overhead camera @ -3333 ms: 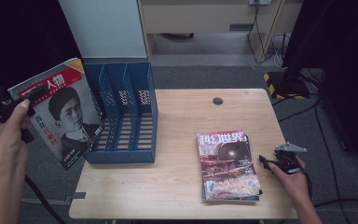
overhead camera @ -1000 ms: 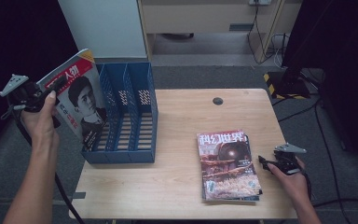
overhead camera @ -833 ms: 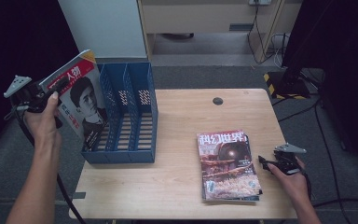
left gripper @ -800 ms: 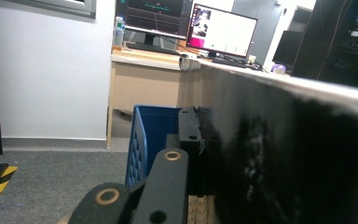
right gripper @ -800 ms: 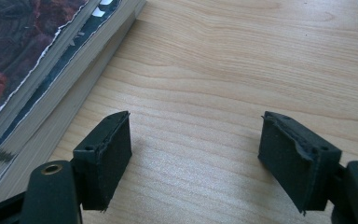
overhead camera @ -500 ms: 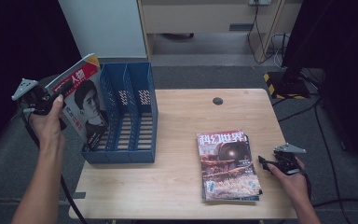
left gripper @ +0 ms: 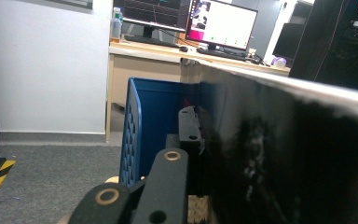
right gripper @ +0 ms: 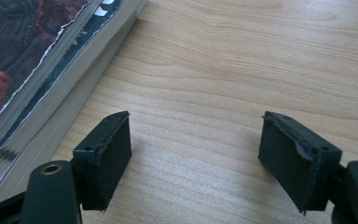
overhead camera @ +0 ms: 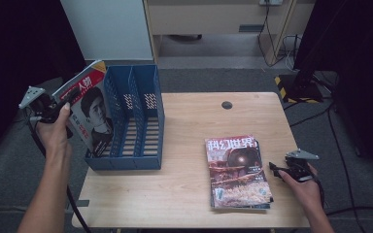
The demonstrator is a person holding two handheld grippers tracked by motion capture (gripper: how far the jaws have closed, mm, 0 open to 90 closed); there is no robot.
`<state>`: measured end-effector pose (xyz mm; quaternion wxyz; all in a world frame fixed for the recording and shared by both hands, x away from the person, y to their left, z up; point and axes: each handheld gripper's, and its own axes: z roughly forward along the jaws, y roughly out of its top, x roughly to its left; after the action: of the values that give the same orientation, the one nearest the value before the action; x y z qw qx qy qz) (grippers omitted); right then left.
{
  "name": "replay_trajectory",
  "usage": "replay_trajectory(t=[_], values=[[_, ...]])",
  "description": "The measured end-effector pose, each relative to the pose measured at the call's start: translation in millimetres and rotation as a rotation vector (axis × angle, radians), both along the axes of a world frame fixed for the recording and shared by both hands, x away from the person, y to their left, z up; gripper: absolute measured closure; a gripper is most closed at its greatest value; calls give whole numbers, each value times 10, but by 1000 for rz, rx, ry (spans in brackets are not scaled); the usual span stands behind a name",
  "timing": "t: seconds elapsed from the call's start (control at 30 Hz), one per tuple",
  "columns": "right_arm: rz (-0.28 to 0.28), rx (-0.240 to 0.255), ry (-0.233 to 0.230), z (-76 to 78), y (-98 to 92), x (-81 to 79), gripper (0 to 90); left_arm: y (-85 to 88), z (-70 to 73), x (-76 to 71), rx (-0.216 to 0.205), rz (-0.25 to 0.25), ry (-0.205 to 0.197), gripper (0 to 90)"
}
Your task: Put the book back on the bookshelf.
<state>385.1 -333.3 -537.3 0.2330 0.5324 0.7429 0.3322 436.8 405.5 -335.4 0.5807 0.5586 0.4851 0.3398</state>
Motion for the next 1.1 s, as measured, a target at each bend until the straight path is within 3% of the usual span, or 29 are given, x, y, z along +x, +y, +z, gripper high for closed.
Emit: replay_trajectory(t=[0.53,0.7,0.93,1.1], values=[[-1,2,1,0,3,-2,252,13,-194,-34,10,6,28,862],[2,-2,-1,-1,0,-1,252,35,-194,-48,4,20,39,862],[3,-1,-2,-1,2,-2,252,15,-227,-60,63,35,80,857],[3,0,-1,-1,4,-2,252,59,-269,-82,60,56,103,853]])
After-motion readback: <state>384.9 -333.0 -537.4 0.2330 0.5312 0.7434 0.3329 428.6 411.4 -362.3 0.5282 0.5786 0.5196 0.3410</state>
